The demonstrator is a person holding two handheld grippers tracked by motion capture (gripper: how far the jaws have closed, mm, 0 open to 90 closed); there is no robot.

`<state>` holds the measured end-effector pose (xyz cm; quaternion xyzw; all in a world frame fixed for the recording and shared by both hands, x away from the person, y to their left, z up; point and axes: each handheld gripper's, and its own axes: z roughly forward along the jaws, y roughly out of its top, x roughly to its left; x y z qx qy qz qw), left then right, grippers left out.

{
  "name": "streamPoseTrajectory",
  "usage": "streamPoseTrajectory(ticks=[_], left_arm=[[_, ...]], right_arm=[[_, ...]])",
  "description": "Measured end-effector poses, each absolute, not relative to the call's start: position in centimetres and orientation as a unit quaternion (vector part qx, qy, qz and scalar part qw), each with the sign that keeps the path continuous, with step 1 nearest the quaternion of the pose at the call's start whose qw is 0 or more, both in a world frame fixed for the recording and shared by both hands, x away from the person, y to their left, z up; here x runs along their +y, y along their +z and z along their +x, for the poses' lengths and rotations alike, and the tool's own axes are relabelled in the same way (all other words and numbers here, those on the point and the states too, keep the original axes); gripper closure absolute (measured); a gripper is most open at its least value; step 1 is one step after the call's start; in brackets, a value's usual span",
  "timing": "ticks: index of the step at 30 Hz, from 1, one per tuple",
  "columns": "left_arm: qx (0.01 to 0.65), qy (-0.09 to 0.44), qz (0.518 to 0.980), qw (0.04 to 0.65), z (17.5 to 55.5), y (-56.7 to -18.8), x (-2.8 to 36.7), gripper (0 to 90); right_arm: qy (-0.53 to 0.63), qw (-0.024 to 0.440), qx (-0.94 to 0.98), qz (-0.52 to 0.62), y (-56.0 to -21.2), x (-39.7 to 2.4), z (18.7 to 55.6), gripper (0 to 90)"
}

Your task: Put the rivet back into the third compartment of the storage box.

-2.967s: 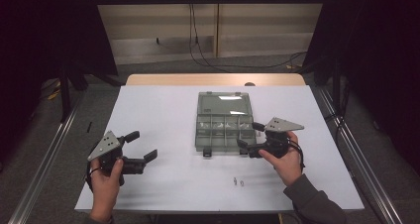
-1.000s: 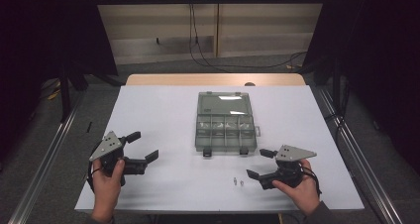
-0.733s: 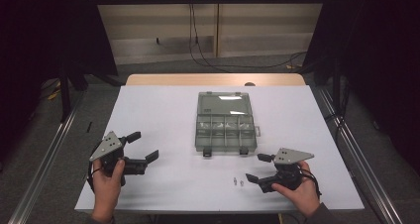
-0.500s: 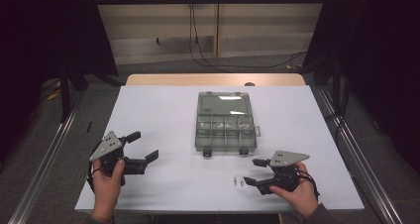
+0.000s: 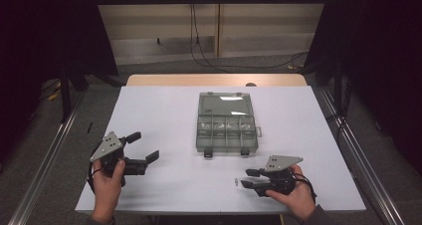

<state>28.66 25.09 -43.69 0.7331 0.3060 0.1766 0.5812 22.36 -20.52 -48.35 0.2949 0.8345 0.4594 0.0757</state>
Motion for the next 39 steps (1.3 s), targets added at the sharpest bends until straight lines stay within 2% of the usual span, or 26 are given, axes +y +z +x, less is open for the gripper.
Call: streamPoseTrajectory(ticks=[16,25,26,27,39], left_arm=[[0.305,0.179,0.735,0.578,28.7,-43.7,25.2,3.5],[0.303,0.177,0.734,0.581,28.7,-43.7,25.2,3.5],[0.302,0.177,0.734,0.582,28.7,-43.7,25.2,3.5],[0.302,0.177,0.735,0.580,28.7,-43.7,25.3,3.5],[0.301,0.179,0.739,0.576,28.7,-43.7,25.2,3.4]], right_arm=[[0.427,0.067,0.854,0.290,-48.7,-19.6,22.4,80.3],[0.425,0.060,0.846,0.316,-48.7,-20.2,22.9,81.1],[0.427,0.062,0.844,0.319,-48.7,-20.3,22.9,86.4],[0.431,0.061,0.844,0.313,-48.7,-20.4,23.0,88.0],[0.437,0.064,0.834,0.332,-48.7,-21.3,23.4,87.9]])
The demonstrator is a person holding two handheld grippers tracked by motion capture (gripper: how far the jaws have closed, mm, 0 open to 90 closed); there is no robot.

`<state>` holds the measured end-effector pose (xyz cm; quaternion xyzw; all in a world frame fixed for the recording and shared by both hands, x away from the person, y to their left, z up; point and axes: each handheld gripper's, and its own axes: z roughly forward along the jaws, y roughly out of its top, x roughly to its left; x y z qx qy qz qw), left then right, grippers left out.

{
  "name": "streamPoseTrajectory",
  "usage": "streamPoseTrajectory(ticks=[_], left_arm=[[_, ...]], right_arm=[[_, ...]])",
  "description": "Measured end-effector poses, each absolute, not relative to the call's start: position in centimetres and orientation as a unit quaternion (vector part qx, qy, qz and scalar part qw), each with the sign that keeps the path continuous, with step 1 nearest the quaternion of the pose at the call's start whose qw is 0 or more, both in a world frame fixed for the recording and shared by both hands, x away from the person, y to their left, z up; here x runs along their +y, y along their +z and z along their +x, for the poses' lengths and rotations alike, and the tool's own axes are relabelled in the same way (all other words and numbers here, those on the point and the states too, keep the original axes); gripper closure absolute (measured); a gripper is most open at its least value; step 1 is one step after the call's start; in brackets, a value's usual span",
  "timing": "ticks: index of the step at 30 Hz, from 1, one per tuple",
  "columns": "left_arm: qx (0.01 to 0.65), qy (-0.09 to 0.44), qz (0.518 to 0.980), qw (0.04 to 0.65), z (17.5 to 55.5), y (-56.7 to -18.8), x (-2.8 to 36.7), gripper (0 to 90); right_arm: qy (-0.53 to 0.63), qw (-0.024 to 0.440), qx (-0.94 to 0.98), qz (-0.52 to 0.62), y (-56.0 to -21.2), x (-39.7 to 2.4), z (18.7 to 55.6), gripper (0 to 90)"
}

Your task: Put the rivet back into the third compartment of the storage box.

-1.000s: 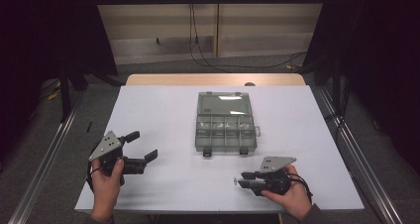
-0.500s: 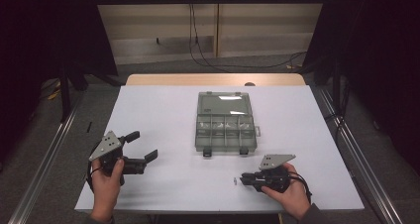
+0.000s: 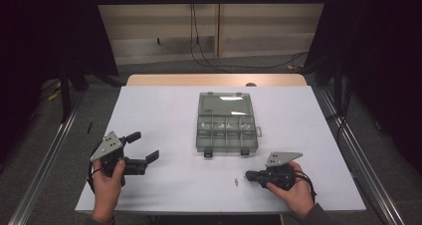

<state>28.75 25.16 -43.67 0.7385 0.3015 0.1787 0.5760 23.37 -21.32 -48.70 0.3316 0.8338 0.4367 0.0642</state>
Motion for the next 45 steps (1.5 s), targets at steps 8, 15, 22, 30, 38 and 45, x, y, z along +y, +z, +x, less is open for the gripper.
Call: streamPoseTrajectory(ticks=[8,15,22,30,38,45], left_arm=[[0.302,0.179,0.739,0.576,28.7,-43.7,25.2,3.5],[0.303,0.177,0.738,0.576,28.7,-43.7,25.1,3.4],[0.301,0.179,0.739,0.576,28.8,-43.7,25.1,3.5],[0.300,0.177,0.738,0.577,28.7,-43.7,25.2,3.4],[0.301,0.177,0.739,0.576,28.7,-43.7,25.0,3.4],[0.302,0.176,0.739,0.576,28.7,-43.7,25.0,3.5]], right_arm=[[0.430,0.063,0.835,0.338,-48.8,-21.0,23.6,85.2],[0.422,0.064,0.838,0.341,-48.8,-20.7,23.9,87.6],[0.436,0.068,0.830,0.342,-48.7,-20.9,23.9,88.0],[0.480,0.083,0.801,0.347,-47.5,-21.4,23.9,87.9],[0.505,0.096,0.782,0.353,-46.6,-21.9,24.3,87.9],[0.517,0.100,0.771,0.358,-46.0,-22.1,24.9,87.9]])
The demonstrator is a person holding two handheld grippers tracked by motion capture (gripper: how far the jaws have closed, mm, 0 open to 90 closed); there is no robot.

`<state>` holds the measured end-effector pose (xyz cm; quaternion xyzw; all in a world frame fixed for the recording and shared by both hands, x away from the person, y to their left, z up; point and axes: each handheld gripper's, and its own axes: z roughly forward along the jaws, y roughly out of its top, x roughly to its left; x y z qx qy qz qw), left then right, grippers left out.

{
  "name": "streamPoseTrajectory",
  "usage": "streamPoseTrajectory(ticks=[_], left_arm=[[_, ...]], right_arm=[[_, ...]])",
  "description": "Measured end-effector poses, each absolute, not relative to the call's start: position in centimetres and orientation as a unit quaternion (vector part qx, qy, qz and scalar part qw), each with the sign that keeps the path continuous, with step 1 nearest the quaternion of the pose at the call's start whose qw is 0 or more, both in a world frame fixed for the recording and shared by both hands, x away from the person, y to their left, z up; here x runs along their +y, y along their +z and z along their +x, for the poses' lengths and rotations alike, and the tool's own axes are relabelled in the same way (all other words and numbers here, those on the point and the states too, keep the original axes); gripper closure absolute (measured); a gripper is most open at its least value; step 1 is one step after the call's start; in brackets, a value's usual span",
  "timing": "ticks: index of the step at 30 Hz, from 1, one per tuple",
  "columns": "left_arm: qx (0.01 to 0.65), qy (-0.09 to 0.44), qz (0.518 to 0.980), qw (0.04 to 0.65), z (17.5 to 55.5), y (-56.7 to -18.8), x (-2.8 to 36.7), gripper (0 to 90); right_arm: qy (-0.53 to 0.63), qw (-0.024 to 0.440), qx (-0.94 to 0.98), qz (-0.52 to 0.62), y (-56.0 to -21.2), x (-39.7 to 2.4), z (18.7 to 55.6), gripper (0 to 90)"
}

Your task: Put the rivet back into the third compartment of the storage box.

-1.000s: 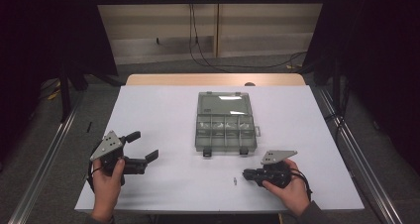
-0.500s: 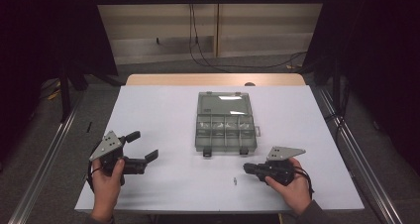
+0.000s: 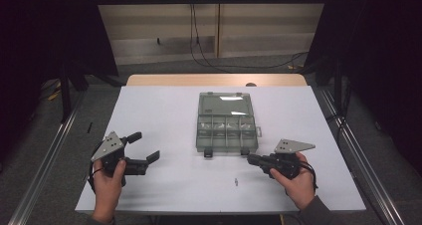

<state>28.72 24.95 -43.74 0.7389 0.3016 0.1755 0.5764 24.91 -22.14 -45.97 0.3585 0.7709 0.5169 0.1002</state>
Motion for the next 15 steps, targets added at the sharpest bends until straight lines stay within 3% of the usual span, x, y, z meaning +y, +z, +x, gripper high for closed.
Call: streamPoseTrajectory(ticks=[15], left_arm=[[0.301,0.172,0.738,0.579,28.7,-43.8,24.9,3.5]], right_arm=[[0.527,0.120,0.762,0.357,-45.1,-21.6,26.7,87.9]])
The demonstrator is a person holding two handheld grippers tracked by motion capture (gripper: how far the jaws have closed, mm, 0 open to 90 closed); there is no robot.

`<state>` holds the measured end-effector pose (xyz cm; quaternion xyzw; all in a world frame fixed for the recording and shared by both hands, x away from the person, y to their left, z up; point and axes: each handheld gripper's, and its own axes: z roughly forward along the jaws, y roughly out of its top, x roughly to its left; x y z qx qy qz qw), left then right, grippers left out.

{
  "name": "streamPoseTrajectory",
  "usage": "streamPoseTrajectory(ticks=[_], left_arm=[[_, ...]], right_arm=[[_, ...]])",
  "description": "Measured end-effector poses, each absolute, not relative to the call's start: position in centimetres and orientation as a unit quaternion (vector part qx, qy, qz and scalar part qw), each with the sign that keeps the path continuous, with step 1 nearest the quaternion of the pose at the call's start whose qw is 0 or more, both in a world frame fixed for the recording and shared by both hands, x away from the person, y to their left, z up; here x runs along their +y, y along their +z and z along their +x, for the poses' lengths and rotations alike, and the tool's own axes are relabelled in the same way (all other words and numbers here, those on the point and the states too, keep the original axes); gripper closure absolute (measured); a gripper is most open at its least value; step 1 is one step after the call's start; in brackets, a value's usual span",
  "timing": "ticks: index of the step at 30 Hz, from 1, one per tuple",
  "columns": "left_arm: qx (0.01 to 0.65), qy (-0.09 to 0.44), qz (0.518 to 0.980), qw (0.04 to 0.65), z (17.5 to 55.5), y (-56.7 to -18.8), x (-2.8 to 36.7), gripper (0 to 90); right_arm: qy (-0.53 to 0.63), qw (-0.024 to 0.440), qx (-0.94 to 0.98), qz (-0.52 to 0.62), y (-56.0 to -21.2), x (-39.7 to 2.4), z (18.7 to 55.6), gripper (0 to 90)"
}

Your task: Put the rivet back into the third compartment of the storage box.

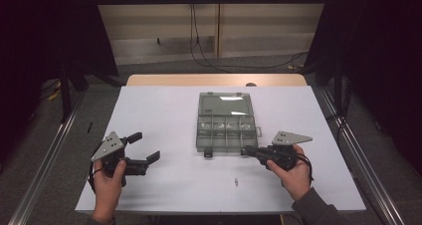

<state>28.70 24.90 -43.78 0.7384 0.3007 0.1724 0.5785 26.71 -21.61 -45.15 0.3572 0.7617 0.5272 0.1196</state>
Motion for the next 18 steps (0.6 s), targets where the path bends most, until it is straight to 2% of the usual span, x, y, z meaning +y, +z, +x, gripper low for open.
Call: streamPoseTrajectory(ticks=[18], left_arm=[[0.295,0.173,0.740,0.579,28.8,-43.8,25.1,3.4]], right_arm=[[0.528,0.129,0.753,0.370,-44.9,-21.1,29.2,87.9]])
